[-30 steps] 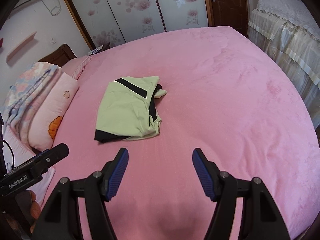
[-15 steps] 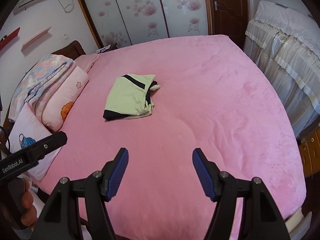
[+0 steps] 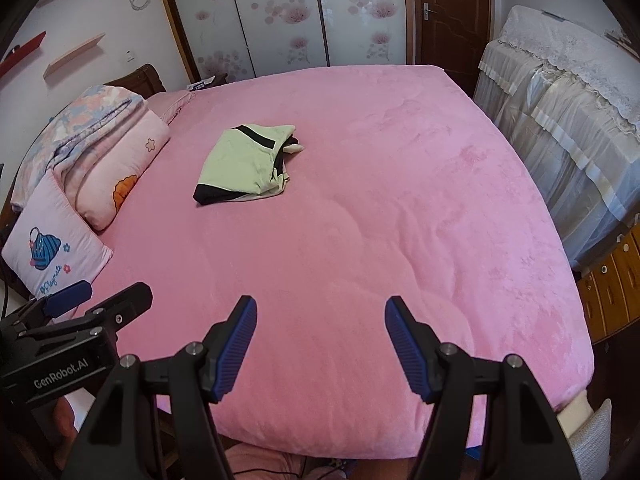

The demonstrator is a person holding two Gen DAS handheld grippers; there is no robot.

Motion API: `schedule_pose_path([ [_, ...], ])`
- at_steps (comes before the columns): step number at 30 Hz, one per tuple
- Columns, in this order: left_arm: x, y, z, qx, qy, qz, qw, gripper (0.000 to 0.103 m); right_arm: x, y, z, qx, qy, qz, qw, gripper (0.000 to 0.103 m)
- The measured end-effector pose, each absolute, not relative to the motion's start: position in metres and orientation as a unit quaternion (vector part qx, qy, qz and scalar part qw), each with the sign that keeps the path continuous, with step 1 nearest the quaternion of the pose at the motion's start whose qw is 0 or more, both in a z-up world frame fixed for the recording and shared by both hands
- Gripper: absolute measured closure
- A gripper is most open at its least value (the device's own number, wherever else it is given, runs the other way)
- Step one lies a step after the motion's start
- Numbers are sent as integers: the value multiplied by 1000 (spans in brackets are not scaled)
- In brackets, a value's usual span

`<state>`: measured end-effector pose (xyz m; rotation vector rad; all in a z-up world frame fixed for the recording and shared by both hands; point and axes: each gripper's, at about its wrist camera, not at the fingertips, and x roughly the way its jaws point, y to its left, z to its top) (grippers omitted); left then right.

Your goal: Fold large clothes

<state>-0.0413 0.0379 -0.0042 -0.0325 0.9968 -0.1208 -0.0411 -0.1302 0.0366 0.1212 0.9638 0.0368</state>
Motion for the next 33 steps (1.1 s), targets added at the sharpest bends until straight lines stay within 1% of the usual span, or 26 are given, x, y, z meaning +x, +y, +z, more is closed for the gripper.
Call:
schedule_pose_path([
  [9, -51, 20, -7, -2, 484, -65, 872, 8, -45, -147, 25, 74, 475, 8, 877, 36],
  [15, -54, 4, -9, 12, 486, -79, 870, 8, -42, -149, 20, 65, 483, 1, 873, 36],
  [33, -37, -4, -18, 3, 514, -91, 853, 8, -36, -158, 16, 67, 495, -10, 866, 36],
])
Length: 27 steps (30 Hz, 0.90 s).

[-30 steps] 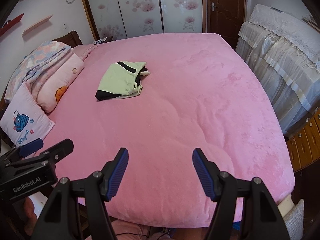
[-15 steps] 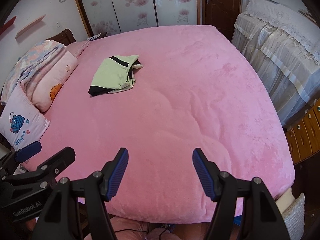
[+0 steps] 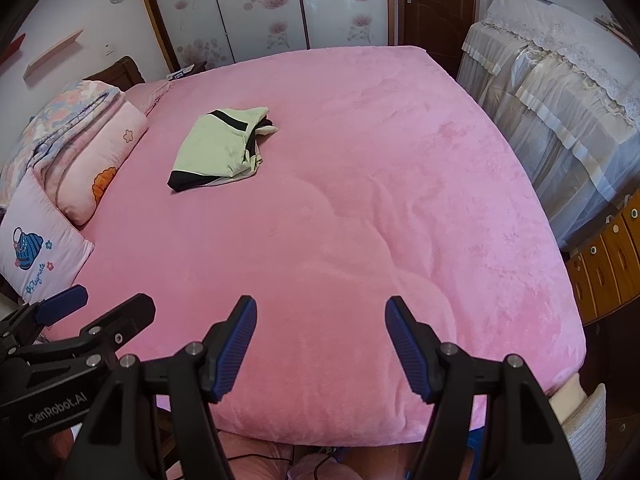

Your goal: Fold large clothes

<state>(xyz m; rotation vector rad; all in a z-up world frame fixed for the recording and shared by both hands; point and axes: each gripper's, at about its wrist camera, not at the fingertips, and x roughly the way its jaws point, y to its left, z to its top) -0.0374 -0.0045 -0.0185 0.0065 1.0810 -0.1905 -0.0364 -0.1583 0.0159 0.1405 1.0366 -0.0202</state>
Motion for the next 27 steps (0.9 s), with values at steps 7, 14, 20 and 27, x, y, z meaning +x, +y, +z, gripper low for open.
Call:
schedule_pose_path([
  [7, -35, -9, -19, 10, 516, -93, 851, 8, -36, -160, 15, 76, 497, -15, 864, 36],
  [14, -32, -13, -21, 13, 521, -88, 849, 8, -36, -162, 14, 78, 496, -16, 864, 36],
  [20, -29, -18, -24, 19, 529, -84, 844, 8, -35, -165, 15, 86, 493, -18, 865, 36],
  [27, -25, -21, -28, 20, 535, -85, 841, 8, -33, -168, 15, 89, 489, -18, 867, 36],
])
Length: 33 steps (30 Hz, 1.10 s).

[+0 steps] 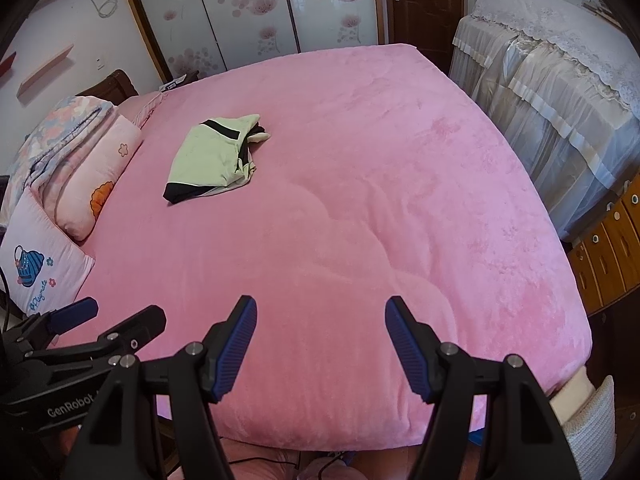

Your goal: Fold large clothes

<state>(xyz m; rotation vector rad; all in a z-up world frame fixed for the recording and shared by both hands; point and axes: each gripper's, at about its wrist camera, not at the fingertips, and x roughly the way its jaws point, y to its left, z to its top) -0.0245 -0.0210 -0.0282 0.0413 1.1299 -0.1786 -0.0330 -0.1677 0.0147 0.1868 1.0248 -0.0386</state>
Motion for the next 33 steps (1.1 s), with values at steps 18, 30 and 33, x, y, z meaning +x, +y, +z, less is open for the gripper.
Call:
schedule_pose_path([
  [18, -19, -24, -33, 12, 540, -84, 837, 8, -26, -175, 12, 84, 488, -16, 869, 36],
  [30, -21, -28, -31, 8, 539, -77, 839, 8, -23, -183, 12, 80, 488, -10, 869, 36],
  [33, -22, -28, -31, 8, 540, -77, 838, 8, -23, -183, 12, 81, 488, -9, 869, 36],
])
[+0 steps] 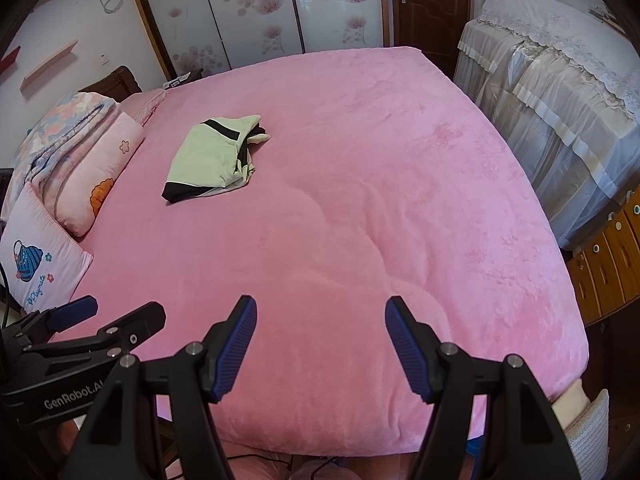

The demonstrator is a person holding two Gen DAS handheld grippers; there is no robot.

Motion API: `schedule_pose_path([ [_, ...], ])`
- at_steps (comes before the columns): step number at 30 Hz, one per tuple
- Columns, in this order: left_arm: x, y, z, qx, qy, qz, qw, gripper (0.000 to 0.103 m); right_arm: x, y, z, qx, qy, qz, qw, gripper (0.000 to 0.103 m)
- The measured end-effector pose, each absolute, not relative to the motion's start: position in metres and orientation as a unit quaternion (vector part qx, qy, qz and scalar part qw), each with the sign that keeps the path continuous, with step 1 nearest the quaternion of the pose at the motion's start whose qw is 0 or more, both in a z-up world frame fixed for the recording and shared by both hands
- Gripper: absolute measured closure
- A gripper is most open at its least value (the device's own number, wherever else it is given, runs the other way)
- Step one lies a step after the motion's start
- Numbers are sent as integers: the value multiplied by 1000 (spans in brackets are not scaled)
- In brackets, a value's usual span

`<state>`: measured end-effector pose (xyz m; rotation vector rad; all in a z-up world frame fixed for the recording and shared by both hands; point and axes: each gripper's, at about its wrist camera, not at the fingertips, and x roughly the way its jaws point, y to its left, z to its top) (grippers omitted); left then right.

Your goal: Fold large clothes

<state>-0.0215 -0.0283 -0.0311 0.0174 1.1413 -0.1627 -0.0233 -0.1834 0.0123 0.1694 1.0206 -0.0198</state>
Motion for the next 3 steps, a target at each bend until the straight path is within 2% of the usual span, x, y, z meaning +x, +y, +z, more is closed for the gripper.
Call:
schedule_pose_path([
  [3, -22, -30, -30, 9, 539, -75, 839, 8, -23, -184, 13, 81, 488, -8, 869, 36],
])
